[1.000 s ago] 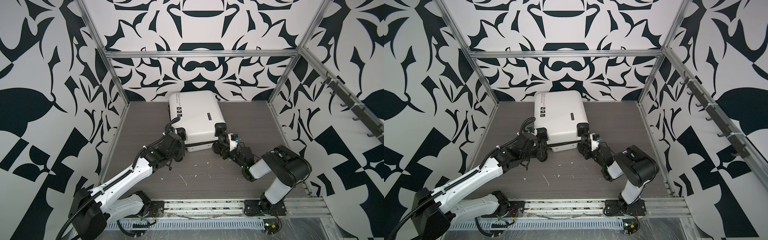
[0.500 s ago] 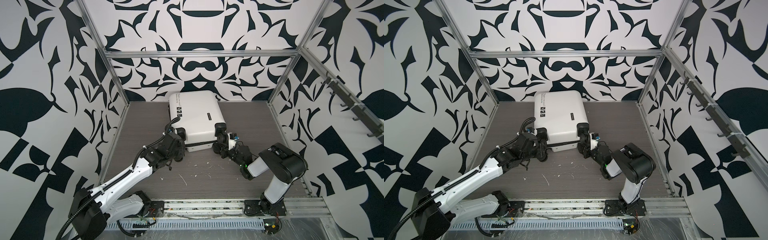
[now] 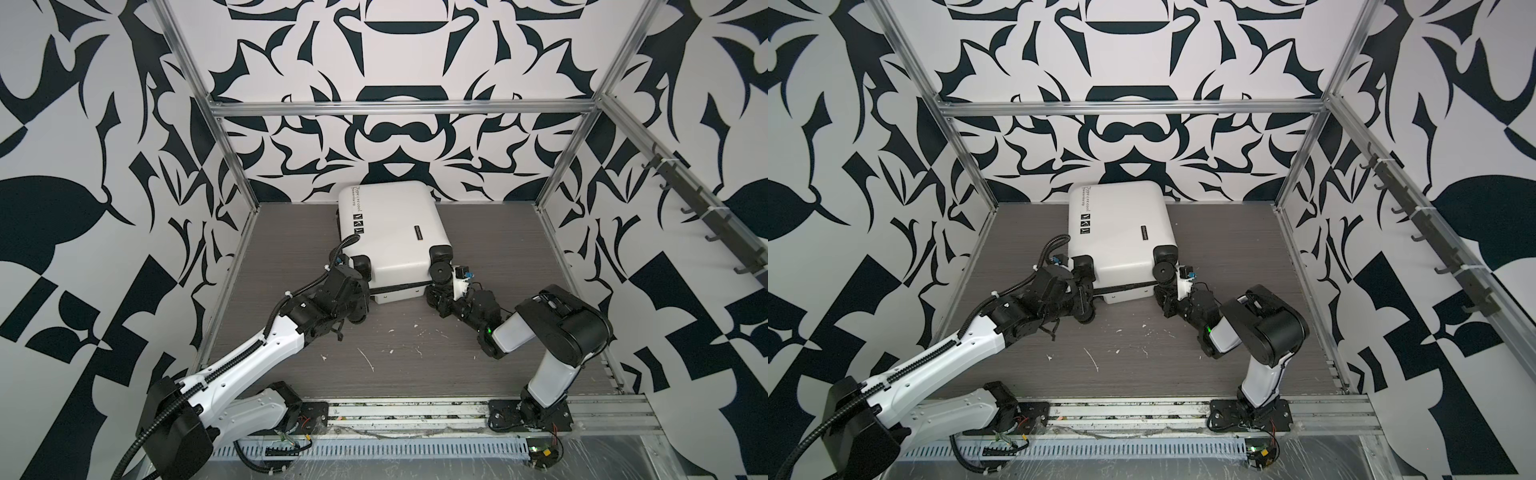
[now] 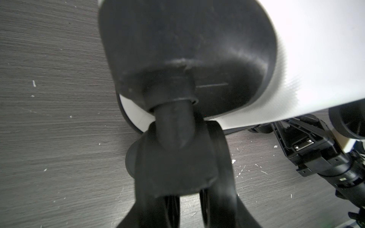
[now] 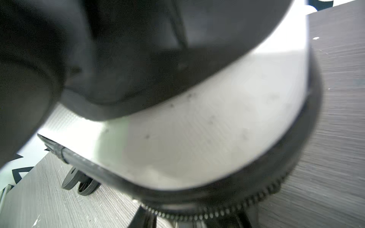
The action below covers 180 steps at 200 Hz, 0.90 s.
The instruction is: Pack the luggage
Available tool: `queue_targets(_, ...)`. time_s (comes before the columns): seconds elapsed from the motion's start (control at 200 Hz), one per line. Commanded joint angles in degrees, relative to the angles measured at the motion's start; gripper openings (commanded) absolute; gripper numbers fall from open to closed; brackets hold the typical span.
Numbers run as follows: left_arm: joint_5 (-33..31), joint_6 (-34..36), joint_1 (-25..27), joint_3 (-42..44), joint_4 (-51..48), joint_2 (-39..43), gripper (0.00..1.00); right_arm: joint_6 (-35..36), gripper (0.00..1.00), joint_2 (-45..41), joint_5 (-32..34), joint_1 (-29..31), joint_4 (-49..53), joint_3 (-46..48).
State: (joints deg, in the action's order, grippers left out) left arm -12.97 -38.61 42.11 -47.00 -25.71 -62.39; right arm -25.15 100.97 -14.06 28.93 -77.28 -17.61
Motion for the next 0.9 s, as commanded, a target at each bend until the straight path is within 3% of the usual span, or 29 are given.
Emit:
queue_targets(0.0,2.2,1.9,0.3,0.0,1.5,0.9,0.0,2.1,0.28,-1.7,-1.4,1.7,-4.6,-0.7)
queue_targets(0.245,2.2,1.7,0.3,0.0,1.4,1.3,0.0,1.0,0.2,-2.0,-0.1,1.7,-4.6,-1.9)
queue_targets(0.48,1.4,1.7,0.2,0.3,1.0,2.2,0.0,0.1,0.0,-2.3,0.5,1.7,-4.6,-1.7)
queue_targets(0.895,-3.3,2.9,0.2,0.4,-1.4,4.5,0.0,-1.3,0.0,-2.5,5.7,1.2,-4.5,2.9)
